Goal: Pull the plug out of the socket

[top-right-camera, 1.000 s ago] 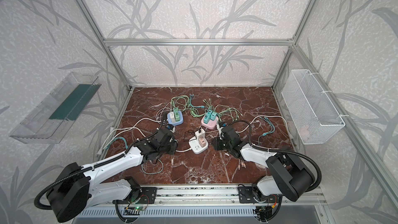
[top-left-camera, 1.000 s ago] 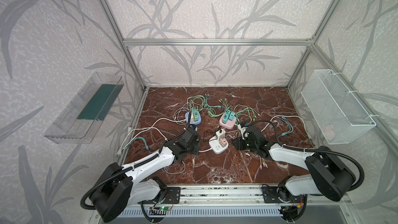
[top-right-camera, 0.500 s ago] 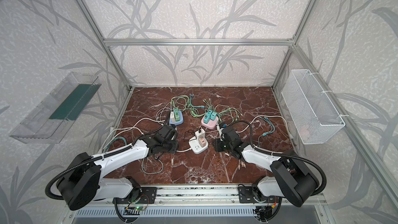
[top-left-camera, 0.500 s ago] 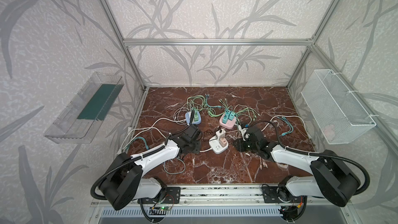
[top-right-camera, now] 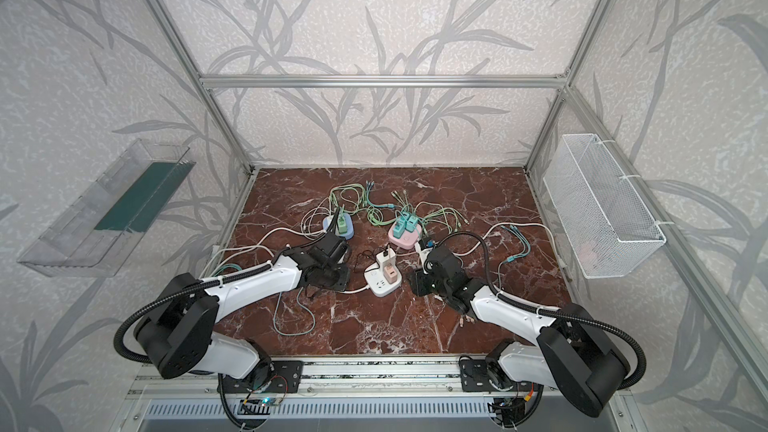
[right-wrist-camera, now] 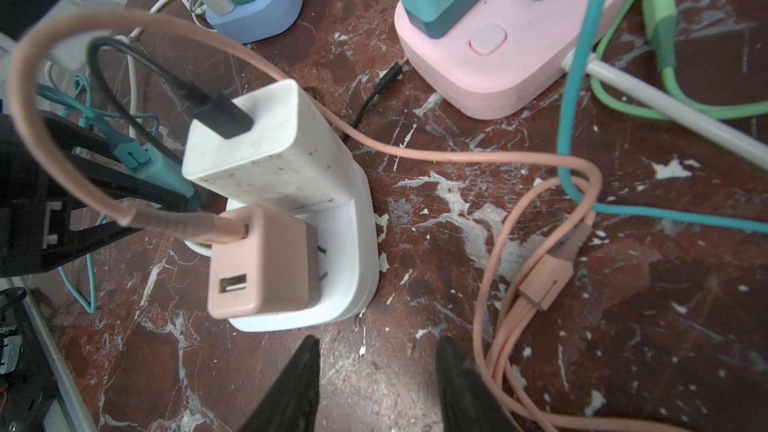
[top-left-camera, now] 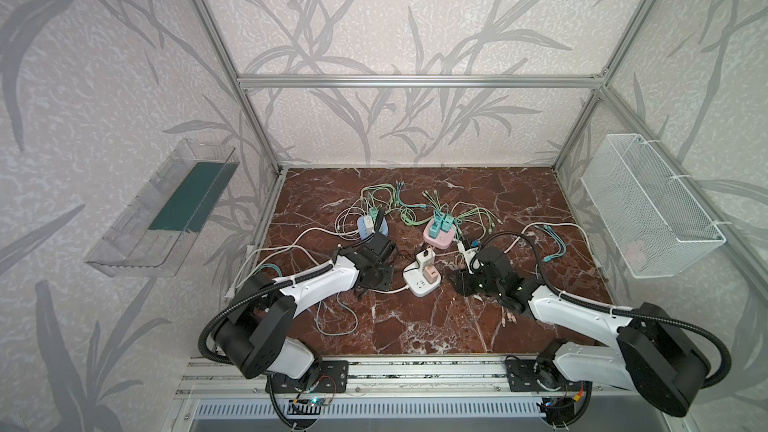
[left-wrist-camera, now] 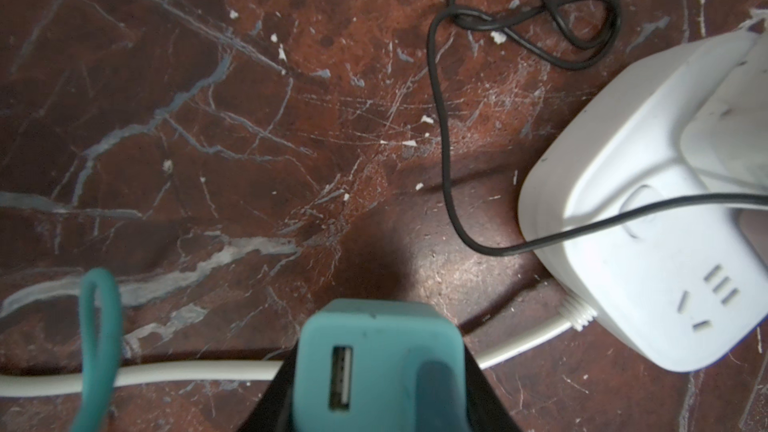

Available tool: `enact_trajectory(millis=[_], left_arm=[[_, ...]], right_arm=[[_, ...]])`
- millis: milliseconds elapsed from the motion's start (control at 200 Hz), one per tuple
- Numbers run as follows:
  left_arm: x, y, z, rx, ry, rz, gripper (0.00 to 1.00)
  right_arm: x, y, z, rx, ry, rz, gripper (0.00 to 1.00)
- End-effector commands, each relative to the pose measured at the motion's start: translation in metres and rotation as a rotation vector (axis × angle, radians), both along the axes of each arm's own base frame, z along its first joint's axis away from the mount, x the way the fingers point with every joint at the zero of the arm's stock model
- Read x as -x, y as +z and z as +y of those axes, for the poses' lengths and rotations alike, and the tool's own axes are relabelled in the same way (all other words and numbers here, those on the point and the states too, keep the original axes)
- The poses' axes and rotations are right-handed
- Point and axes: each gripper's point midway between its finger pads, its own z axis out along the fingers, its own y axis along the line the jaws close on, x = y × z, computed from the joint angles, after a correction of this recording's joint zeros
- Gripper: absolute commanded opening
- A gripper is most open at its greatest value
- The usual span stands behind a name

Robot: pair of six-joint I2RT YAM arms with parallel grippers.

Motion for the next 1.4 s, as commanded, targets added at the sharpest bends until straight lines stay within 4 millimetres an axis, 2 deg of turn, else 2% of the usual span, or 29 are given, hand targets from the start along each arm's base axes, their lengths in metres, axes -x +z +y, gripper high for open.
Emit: enact_trajectory(millis=[0,320,530,715,850,1100,1310,1395], left_arm=[[0.01,-0.006,0.005,-0.028,-0.005,0.061,0.33],[0.014,-0.01,0.008,-0.05,-0.01,0.094,0.44],[0.01,-0.004,0.004,-0.038,-0.017,0.078,0.55],[0.008,-0.001,0.004,-0.036,-0.015,0.062,0.57],[0.002,0.009,-0.002,0.001,-0.023,0.019,0.57],[-0.009,0.033,-0.014,0.077,-0.051,-0.106,0.64],[-0.013,0.051,-0.027,0.123,-0.105,-0.214,0.68],[-0.013,0.052,-0.035,0.148,-0.127,-0.234,0.67]], right_arm=[[0.003,0.0,-0.004,0.031,0.006,-0.022,0.47],[0.005,0.008,0.0,0.031,0.027,-0.061,0.49],[0.007,0.015,0.002,0.041,0.045,-0.102,0.52],[0.009,0.019,0.005,0.049,0.062,-0.129,0.55],[0.012,0.023,0.01,0.057,0.084,-0.154,0.57],[0.018,0.029,0.021,0.09,0.137,-0.217,0.62],[0.022,0.023,0.034,0.138,0.182,-0.221,0.63],[0.02,0.017,0.038,0.179,0.186,-0.205,0.63]])
